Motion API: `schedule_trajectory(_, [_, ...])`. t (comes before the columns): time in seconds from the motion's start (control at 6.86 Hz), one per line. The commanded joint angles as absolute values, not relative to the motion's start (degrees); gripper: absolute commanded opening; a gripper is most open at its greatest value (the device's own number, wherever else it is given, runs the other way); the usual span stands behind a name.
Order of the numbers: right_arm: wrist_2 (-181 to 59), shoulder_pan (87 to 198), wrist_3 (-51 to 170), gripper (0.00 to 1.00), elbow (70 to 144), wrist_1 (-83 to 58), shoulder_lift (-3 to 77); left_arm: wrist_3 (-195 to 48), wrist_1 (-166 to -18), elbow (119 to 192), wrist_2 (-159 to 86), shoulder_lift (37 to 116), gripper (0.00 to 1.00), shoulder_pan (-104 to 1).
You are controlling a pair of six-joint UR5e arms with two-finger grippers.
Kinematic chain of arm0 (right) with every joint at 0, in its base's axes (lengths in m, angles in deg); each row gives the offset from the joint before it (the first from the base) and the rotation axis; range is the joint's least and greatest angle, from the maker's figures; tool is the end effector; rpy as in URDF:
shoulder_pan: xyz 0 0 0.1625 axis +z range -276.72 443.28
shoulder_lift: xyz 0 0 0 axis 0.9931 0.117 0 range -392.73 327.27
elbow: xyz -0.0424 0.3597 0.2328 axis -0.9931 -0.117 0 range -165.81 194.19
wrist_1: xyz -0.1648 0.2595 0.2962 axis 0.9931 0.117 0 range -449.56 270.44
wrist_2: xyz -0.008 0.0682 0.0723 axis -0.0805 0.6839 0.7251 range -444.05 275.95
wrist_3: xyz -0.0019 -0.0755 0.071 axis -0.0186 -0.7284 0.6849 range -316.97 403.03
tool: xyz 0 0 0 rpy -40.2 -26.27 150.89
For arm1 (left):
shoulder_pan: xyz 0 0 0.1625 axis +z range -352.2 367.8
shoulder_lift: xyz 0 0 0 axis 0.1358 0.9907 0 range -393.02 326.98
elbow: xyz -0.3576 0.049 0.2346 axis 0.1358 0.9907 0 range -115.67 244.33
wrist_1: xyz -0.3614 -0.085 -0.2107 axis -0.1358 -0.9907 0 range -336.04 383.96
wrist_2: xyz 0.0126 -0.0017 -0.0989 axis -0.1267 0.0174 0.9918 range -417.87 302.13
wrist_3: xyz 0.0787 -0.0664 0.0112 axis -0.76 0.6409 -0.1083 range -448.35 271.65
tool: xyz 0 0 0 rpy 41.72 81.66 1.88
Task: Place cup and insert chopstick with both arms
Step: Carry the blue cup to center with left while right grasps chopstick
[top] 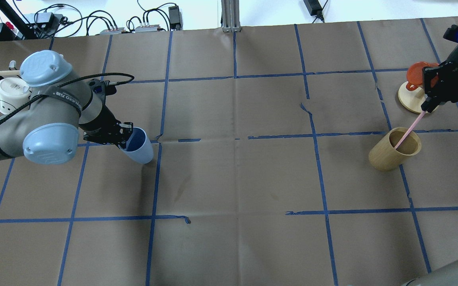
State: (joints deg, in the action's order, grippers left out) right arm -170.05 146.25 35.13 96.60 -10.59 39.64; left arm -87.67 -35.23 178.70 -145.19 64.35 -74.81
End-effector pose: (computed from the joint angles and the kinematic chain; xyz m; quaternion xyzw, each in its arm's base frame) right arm -0.1409 -0.5855 0.3698 0.1696 0.9678 0.1641 0.0875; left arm -0.0729 -0.5118 0.2709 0.0705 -0.9972 -0.0067 0.0239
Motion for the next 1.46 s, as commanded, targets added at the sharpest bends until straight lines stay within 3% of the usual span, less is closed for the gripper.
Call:
schedule_trajectory(0.0, [-169.84, 146.91, 35.73, 0.07, 89.47, -17.10, 40.04, -75.22, -34.66, 175.27, -143.48, 66.80, 0.00, -82.07])
schedule_trajectory(0.58, [-170.35, 151.29, 35.99, 0.08, 86.70, -17.22, 48.73, -53.23, -30.83, 165.24, -143.39, 76.21, 0.01, -96.67])
schedule_trajectory(1.17, [-169.57, 154.73, 39.15, 0.08, 86.53, -16.96, 49.53, -49.24, -27.37, 165.57, -141.72, 79.03, 0.04, -97.49])
schedule_trajectory(1.31, [-169.40, 156.31, 41.51, 0.08, 86.26, -16.87, 49.62, -49.24, -27.19, 165.49, -141.72, 80.17, 0.14, -97.84])
